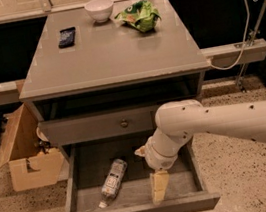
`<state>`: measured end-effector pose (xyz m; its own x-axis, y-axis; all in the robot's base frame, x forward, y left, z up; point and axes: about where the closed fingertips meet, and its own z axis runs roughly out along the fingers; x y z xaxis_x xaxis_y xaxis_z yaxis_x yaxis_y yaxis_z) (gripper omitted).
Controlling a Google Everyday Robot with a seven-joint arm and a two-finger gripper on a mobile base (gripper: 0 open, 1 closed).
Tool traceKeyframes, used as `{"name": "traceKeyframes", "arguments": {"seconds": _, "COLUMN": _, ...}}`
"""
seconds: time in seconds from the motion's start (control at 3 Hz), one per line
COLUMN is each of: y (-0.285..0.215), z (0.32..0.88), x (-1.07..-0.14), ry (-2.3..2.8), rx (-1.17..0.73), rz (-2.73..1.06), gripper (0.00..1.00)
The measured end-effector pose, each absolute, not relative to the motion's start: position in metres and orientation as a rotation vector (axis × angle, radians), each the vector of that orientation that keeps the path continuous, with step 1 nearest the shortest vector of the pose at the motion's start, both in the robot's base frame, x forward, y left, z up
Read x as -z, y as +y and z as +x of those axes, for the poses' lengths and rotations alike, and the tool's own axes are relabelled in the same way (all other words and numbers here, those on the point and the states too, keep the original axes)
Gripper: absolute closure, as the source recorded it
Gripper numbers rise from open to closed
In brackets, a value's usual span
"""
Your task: Pick blue plastic bottle from middle drawer and place on counter
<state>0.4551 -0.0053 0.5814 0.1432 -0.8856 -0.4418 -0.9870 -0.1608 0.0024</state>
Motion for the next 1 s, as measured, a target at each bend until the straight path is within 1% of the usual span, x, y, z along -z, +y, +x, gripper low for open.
{"name": "traceKeyframes", "arguments": {"seconds": 0.67, "y": 0.037, "z": 0.486, "x": -0.512, "ry": 1.565, "rx": -0.602, "rz": -2.167, "gripper": 0.0}}
{"name": "traceKeyframes", "arguments": {"seconds": 1.0, "y": 0.037, "z": 0.486, "x": -0.512, "ry": 1.565, "rx": -0.602, "rz": -2.167, "gripper": 0.0}}
